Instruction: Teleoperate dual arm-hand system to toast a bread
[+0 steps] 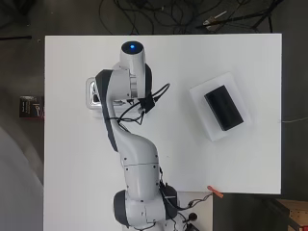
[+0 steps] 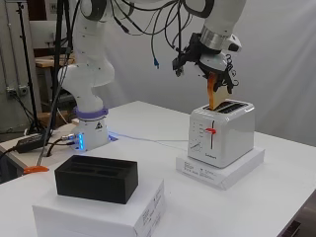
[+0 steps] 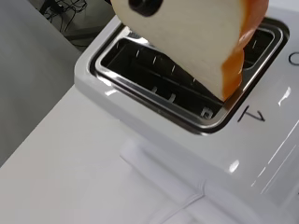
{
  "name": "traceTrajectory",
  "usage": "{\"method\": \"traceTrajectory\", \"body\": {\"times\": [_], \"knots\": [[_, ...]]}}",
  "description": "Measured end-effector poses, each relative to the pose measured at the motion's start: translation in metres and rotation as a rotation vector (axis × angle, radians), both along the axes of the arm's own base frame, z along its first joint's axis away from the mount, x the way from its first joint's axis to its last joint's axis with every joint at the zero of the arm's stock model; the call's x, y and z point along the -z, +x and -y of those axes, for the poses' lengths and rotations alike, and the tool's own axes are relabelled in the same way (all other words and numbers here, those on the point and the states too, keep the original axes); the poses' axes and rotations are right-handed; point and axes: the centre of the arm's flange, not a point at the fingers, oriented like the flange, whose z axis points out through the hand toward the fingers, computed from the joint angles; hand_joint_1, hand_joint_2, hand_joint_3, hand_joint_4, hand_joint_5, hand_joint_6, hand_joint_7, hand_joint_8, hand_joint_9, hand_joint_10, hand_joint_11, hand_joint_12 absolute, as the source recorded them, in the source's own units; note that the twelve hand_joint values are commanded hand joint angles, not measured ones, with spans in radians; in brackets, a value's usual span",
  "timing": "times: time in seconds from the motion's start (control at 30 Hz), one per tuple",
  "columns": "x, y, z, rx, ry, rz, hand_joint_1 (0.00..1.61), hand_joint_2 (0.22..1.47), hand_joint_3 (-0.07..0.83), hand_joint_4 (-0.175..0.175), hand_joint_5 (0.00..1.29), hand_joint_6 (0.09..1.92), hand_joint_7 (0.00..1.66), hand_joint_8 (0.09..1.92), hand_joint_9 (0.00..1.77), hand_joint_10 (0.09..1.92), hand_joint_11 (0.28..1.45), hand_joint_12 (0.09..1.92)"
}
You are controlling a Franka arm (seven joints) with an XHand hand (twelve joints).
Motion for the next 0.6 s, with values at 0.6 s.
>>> {"method": "traceTrajectory", "body": {"times": [0.6], "knots": [[0.007, -0.047, -0.014, 0.008, -0.011, 0.089, 1.25, 1.13, -0.001, -0.175, 0.78, 1.18, 1.17, 0.78, 1.45, 0.09, 0.82, 0.15]]}}
